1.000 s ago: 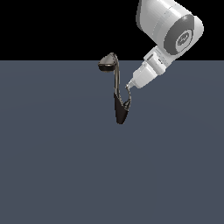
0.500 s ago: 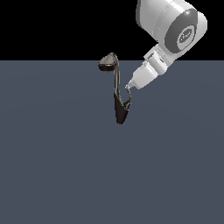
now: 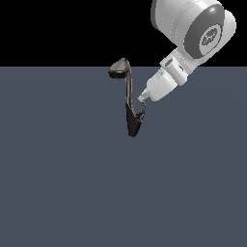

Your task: Turn on the faucet by rotating a designated handle.

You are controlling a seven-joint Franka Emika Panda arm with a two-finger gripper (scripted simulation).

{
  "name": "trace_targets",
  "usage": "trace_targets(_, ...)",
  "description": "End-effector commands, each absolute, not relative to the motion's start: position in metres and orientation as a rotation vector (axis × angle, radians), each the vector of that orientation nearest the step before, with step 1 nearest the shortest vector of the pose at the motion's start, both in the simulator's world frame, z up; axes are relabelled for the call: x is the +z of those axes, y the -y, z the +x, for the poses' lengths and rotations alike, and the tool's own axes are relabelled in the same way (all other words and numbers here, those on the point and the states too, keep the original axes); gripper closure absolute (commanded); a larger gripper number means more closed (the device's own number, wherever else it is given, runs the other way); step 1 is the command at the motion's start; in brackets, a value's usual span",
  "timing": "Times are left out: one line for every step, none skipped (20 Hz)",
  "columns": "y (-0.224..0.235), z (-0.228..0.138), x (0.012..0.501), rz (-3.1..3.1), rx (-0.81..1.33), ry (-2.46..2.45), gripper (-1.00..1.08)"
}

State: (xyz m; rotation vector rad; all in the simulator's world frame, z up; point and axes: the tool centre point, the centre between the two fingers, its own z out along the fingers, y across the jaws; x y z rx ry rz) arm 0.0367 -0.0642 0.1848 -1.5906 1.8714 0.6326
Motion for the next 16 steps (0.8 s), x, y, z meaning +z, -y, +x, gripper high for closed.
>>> trace_targets(0.067,0.021,0.176,-1.586,0.652,-1.883,1.08)
trace_targets(0.067,0.018,0.175,-1.586,0.653,-1.882,1.08)
trace_targets(0.067,0.014,0.174,-1.587,0.654,-1.882,1.08)
trace_targets(0.068,0.010,0.173,-1.587,0.655,-1.881,1.08)
trace_targets(0.068,0.010,0.173,-1.587,0.655,-1.881,1.08)
trace_targets(0.064,0.020,0.182,-1.594,0.636,-1.867,1.08)
trace_targets(0.068,0.017,0.177,-1.593,0.638,-1.868,1.08)
trace_targets(0.072,0.013,0.173,-1.593,0.640,-1.870,1.08)
trace_targets(0.076,0.009,0.168,-1.592,0.642,-1.871,1.08)
trace_targets(0.079,0.006,0.163,-1.591,0.645,-1.873,1.08)
trace_targets(0.083,0.002,0.158,-1.591,0.647,-1.874,1.08)
trace_targets(0.087,-0.002,0.154,-1.590,0.649,-1.875,1.08)
trace_targets(0.091,-0.006,0.149,-1.589,0.651,-1.877,1.08)
trace_targets(0.095,-0.009,0.144,-1.589,0.653,-1.878,1.08)
trace_targets(0.099,-0.013,0.139,-1.588,0.655,-1.880,1.08)
trace_targets(0.099,-0.013,0.139,-1.588,0.655,-1.880,1.08)
